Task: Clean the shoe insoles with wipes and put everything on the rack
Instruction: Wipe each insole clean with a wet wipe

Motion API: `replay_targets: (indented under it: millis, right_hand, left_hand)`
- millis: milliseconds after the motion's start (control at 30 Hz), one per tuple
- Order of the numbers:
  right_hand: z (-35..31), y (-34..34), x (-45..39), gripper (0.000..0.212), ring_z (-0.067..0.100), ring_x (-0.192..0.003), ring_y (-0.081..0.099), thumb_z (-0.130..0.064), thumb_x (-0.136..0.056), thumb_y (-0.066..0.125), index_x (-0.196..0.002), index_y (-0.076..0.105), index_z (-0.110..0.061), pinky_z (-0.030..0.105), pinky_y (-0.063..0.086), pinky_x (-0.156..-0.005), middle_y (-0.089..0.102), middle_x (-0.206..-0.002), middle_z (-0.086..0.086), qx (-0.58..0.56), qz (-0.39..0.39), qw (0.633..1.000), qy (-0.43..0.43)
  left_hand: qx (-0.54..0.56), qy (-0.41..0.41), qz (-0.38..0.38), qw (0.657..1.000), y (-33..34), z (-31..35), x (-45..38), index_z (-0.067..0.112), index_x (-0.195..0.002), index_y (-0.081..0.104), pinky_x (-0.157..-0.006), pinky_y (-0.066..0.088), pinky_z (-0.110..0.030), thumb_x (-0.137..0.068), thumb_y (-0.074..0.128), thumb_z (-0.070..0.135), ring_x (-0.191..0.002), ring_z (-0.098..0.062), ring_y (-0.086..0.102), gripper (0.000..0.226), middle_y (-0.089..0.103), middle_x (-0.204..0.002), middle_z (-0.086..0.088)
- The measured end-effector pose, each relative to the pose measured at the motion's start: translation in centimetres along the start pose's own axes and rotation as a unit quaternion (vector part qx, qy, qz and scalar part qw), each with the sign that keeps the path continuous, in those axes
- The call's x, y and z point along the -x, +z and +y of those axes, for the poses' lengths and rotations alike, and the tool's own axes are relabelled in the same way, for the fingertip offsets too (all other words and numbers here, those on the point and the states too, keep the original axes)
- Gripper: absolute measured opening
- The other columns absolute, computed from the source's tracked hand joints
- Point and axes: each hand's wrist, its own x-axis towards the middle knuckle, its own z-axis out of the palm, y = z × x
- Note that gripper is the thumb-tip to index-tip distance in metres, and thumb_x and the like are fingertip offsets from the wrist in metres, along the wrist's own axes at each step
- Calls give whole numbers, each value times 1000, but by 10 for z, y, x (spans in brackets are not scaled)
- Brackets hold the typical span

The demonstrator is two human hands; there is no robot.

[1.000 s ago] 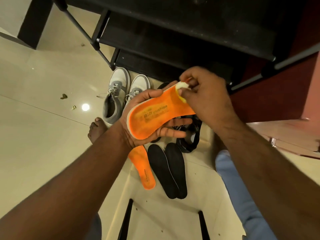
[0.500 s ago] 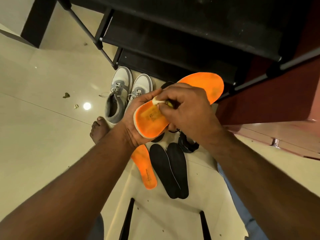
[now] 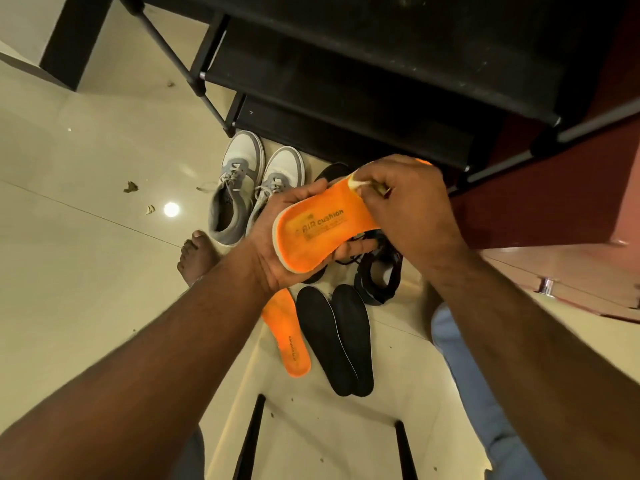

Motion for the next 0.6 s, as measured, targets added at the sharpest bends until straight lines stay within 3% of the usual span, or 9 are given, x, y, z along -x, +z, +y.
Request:
replay_targets:
  millis: [67, 167, 233, 333, 400, 500, 533, 600]
  right_hand:
    - [-8, 3, 7, 20, 20, -96, 63, -3, -83, 62, -100, 72, -8, 37, 52, -87, 68, -104, 8, -17, -17, 997, -71]
    - [-29, 9, 22, 19, 26, -92, 66, 0, -77, 61, -93, 72, -3, 34, 53, -82, 70, -99, 12, -49, -82, 973, -212]
    - [-20, 7, 13, 20, 31, -88, 67, 1, -73, 59, -89, 71, 0, 42, 56, -78, 69, -95, 16, -18, -95, 977, -192]
    - [2, 1, -1, 19, 36, -85, 65, 5, -73, 56, -86, 70, 2, 51, 55, -73, 68, -93, 20, 48, -28, 995, -81]
    - [-8, 3, 7, 19, 35, -83, 66, 1, -73, 56, -84, 71, 2, 49, 56, -76, 68, -92, 19, 49, -13, 992, -113]
    - [-43, 11, 27, 32, 29, -90, 66, -16, -82, 44, -91, 72, -3, 36, 53, -80, 69, -98, 14, -6, -64, 974, -219]
    - [-46, 12, 27, 33, 28, -91, 66, -17, -82, 44, -92, 72, -3, 36, 53, -80, 69, -99, 14, -14, -84, 970, -227]
    - [-33, 13, 18, 21, 29, -87, 66, -9, -78, 55, -89, 72, -2, 40, 55, -79, 69, -95, 15, 3, -83, 976, -202]
  left_hand:
    - [13, 1, -9, 1000, 3, 1, 5, 19, -107, 65, -63, 52, -28, -92, 45, 41, -90, -27, 64, 34, 65, -104, -11]
    - [42, 18, 0, 999, 7, 0, 8, 12, -78, 76, -60, 55, -25, -81, 49, 38, -70, -19, 68, 38, 68, -80, -8]
    - [26, 10, 0, 1000, 4, -1, 6, 14, -87, 76, -59, 54, -26, -82, 47, 39, -74, -21, 70, 38, 71, -84, -9]
    - [3, -15, 10, 1000, 1, -1, 2, 21, -119, 58, -68, 52, -28, -91, 45, 42, -96, -37, 68, 38, 68, -114, -15]
    - [15, -9, 9, 1000, 1, -3, 1, 19, -111, 64, -65, 52, -28, -89, 47, 42, -91, -33, 69, 36, 68, -107, -14]
    - [50, 38, -21, 998, 4, -4, 5, 12, -67, 73, -56, 53, -23, -76, 55, 37, -61, -16, 66, 32, 66, -68, -5]
    - [60, 46, -28, 997, 2, -5, 6, 12, -62, 73, -55, 54, -22, -73, 58, 36, -58, -15, 66, 30, 65, -64, -5]
    - [51, 37, -3, 998, -2, -3, 3, 12, -77, 73, -58, 54, -25, -80, 54, 36, -66, -18, 68, 31, 68, -76, -8]
